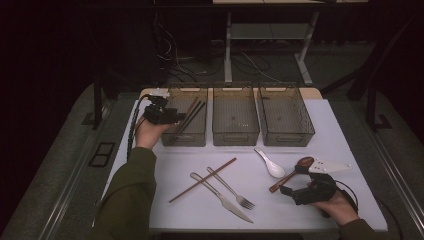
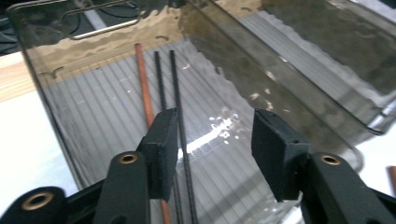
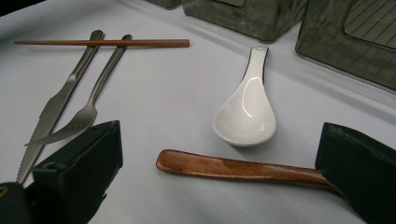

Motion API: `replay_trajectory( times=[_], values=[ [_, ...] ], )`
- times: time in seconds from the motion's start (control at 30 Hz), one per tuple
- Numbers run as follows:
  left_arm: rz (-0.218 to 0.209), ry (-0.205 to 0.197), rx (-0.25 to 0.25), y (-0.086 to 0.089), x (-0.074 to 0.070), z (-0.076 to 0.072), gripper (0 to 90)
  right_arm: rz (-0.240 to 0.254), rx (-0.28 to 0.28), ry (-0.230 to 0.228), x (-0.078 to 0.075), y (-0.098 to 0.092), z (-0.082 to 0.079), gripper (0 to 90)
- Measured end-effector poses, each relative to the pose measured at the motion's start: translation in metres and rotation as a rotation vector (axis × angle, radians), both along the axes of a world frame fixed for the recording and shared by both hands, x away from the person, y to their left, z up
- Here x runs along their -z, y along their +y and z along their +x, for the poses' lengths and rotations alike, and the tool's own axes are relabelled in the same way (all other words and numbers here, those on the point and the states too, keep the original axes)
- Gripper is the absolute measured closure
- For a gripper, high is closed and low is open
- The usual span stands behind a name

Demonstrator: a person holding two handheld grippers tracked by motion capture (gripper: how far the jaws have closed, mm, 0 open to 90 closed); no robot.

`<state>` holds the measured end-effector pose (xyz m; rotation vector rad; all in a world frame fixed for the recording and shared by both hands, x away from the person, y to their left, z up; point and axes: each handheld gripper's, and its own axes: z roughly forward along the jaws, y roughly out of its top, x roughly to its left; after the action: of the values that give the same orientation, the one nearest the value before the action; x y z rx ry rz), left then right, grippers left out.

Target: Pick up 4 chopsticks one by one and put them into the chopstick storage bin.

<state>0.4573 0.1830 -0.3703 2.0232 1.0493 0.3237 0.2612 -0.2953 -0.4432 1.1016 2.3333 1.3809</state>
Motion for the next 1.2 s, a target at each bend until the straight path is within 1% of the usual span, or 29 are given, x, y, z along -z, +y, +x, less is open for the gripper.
replay_trajectory(
  times=[0.03, 0.07, 0.13, 0.23, 0.27, 0.3, 0.43, 0.6, 0.67, 0.77, 0.9, 0.93, 1.1, 1.2],
  values=[
    [0.008, -0.002, 0.010, 0.000, 0.000, -0.001, 47.6, 0.000, 0.000, -0.003, 0.000, 0.000, 0.000, 0.5],
    [0.003, 0.004, 0.009, -0.001, -0.001, -0.003, 46.4, 0.000, 0.000, -0.003, 0.000, 0.000, 0.000, 0.5],
    [0.011, 0.002, 0.027, -0.001, -0.002, -0.005, 44.1, 0.000, 0.000, -0.003, 0.000, 0.000, 0.000, 0.5],
    [-0.003, -0.005, 0.039, -0.001, -0.003, -0.011, 41.9, 0.000, -0.001, -0.003, 0.000, 0.000, 0.000, 0.5],
    [-0.002, -0.011, 0.053, 0.000, -0.004, -0.012, 41.0, 0.001, 0.000, 0.000, 0.000, 0.000, 0.000, 0.5],
    [-0.012, -0.008, 0.053, -0.001, -0.005, -0.015, 40.4, 0.001, 0.000, 0.001, 0.000, 0.000, 0.000, 0.4],
    [-0.021, -0.027, 0.074, -0.003, -0.008, -0.024, 38.9, 0.002, -0.001, 0.000, 0.000, 0.000, 0.000, 0.5],
    [-0.020, -0.050, 0.103, -0.007, -0.014, -0.035, 36.7, 0.001, 0.000, 0.000, 0.000, 0.000, 0.000, 0.5],
    [-0.031, -0.055, 0.111, -0.009, -0.015, -0.039, 35.9, 0.001, 0.000, -0.001, 0.000, 0.000, 0.000, 0.5],
    [-0.022, -0.061, 0.125, -0.012, -0.017, -0.045, 34.0, 0.001, 0.000, 0.000, 0.000, 0.000, 0.000, 0.4],
    [-0.021, -0.061, 0.147, -0.017, -0.014, -0.055, 31.4, 0.000, 0.001, 0.001, 0.000, 0.000, 0.000, 0.4],
    [-0.013, -0.061, 0.157, -0.018, -0.014, -0.058, 30.7, 0.000, 0.000, 0.000, 0.000, 0.000, 0.000, 0.5],
    [-0.020, -0.066, 0.168, -0.022, -0.007, -0.070, 27.5, 0.001, 0.001, 0.000, 0.000, 0.000, 0.000, 0.5],
    [-0.024, -0.069, 0.174, -0.022, -0.003, -0.078, 27.2, 0.000, 0.001, -0.001, 0.000, 0.000, 0.000, 0.5]
  ],
)
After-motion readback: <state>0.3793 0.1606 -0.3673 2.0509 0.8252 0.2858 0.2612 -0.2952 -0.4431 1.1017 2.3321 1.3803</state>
